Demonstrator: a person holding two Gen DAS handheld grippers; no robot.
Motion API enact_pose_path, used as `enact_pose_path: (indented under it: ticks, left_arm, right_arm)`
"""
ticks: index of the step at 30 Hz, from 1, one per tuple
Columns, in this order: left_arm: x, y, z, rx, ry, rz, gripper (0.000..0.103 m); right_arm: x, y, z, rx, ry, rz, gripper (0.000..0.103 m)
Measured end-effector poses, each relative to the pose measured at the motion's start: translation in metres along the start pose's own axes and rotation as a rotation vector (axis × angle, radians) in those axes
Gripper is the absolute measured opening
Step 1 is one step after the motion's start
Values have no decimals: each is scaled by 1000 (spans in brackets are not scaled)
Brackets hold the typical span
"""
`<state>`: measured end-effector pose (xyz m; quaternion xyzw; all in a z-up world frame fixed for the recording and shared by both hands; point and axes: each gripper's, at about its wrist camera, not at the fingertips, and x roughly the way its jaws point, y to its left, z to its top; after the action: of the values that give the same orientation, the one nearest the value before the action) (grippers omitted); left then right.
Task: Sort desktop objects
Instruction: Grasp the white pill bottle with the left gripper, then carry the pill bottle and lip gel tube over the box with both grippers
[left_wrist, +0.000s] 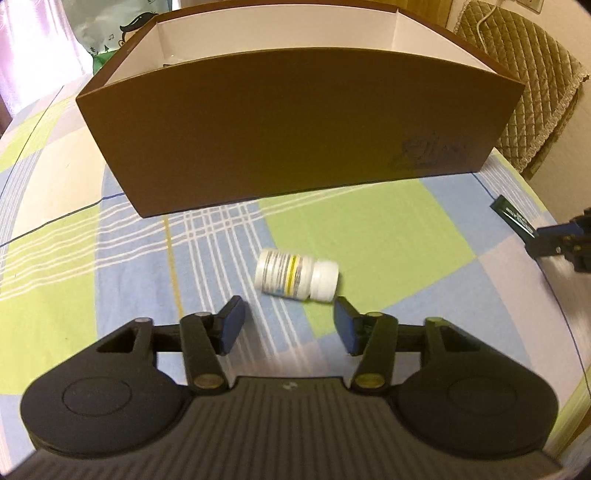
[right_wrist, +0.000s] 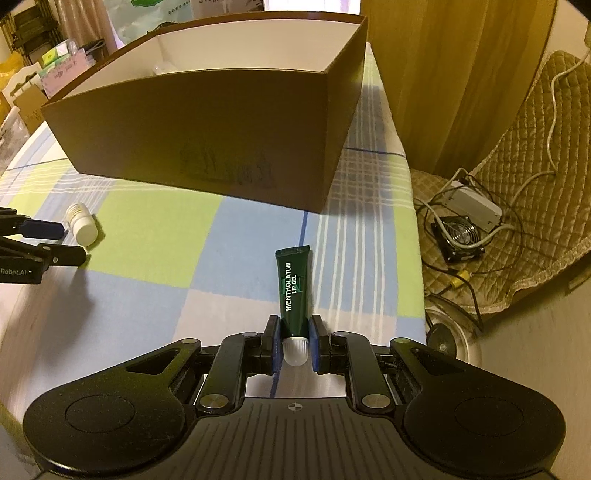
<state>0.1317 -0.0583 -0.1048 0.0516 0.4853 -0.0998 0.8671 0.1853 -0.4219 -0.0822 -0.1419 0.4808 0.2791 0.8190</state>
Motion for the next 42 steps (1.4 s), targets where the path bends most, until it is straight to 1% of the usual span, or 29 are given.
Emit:
enact_pose_path:
  ticks: [4,5,6,7,8,10,12,14,15,16,17,18,19,20,21,22,24,27,31,33,35,37,42]
  left_arm:
    - [-3,-3,0,-4,-9,1,55]
    - [-4,-2,1,-2,-16,1,58]
    - [-5,-1,3,-1,-23,0,61]
    - [-6,0,4,2,-30,-1,65]
    - [-6,0,6,8,-36,-4,67]
    - [-6,-3,9,29,-44,-11,67]
    - [-3,-6,12,56,-48,-9,67]
    - [0,-9,14,82,-53,0,64]
    - [2,-10,14,91,-54,2,62]
    - [4,-11,14,97,-51,2,58]
    - [6,-12,13,100,-46,2,55]
    - [7,-13,12,103,-41,2,54]
    - [9,-13,10,106,-40,0,54]
    - [9,-13,9,102,-47,-2,53]
    - [8,-12,8,97,-49,-9,51]
    - [8,-11,7,90,-49,-21,43]
    - [7,-10,6,93,-44,-36,42]
    - [3,-11,4,134,-22,-55,42]
    - [-8,-10,-1,149,22,-86,42]
    - [-18,-6,0,135,39,-88,42]
    - [-29,-2,4,126,40,-83,42]
    - [-41,3,11,122,30,-74,42]
    - [-68,11,36,149,-35,-50,42]
  right_arm:
    - [2,1,4,15,0,1,18]
    - [2,1,4,20,-2,4,19]
    - [2,0,5,27,-5,10,24]
    - [3,-1,5,36,-7,19,52]
    - [3,-1,6,44,-12,17,80]
    - [5,1,5,29,-19,10,79]
    - [9,4,5,18,-10,-16,79]
    - [11,5,5,12,-27,-26,79]
    - [11,6,5,11,-34,-32,76]
    - [11,6,6,6,-43,-44,67]
    - [11,7,7,2,-48,-51,60]
    - [11,7,9,-1,-47,-50,60]
    - [12,7,10,-4,-44,-49,58]
    - [11,8,11,-12,-46,-45,42]
    - [10,9,11,-24,-48,-40,31]
    - [10,12,12,-38,-43,-38,20]
    - [9,15,11,-43,-29,-34,20]
    - [6,18,9,-16,-7,-2,19]
    - [0,21,6,58,52,129,19]
    - [-5,23,6,78,58,184,19]
    - [-13,26,11,89,49,231,19]
    - [-23,29,18,75,27,260,19]
    - [-42,35,41,16,-33,272,19]
